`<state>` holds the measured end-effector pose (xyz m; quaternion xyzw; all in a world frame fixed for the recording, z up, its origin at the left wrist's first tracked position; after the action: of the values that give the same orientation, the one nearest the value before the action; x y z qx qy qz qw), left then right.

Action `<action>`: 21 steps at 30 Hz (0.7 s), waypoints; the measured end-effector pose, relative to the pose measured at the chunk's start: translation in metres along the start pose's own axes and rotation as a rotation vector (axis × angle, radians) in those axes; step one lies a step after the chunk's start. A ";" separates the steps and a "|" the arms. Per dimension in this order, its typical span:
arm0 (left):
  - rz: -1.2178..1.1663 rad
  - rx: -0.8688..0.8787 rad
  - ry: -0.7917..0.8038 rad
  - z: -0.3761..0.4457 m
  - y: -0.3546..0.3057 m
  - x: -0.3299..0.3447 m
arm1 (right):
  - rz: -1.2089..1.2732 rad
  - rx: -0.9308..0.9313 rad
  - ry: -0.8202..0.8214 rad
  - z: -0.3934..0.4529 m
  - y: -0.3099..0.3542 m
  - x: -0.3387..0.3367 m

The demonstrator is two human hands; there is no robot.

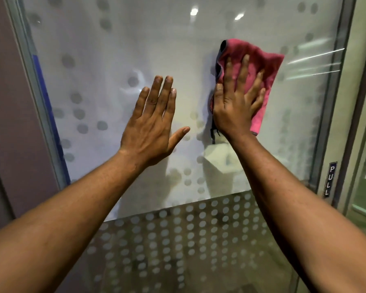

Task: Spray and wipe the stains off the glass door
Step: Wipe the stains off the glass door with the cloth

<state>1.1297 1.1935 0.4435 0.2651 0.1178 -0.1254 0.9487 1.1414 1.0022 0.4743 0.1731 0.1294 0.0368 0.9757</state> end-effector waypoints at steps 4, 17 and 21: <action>0.017 -0.024 0.003 -0.016 0.017 0.004 | -0.025 -0.076 -0.021 -0.013 0.032 0.002; 0.019 0.032 -0.001 -0.044 0.032 0.006 | -0.036 -0.216 0.092 -0.119 0.101 0.038; 0.032 0.013 0.040 -0.042 0.032 0.011 | -0.026 -0.215 0.168 -0.169 0.082 0.050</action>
<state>1.1427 1.2411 0.4205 0.2756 0.1319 -0.1056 0.9463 1.1429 1.1405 0.3378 0.0624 0.2082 0.0522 0.9747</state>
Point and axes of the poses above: each hand's wrist, its own z-axis towards the middle knuckle, its own x-axis out of the palm, y = z × x, the point moved 10 cm from there along z, towards the middle knuckle
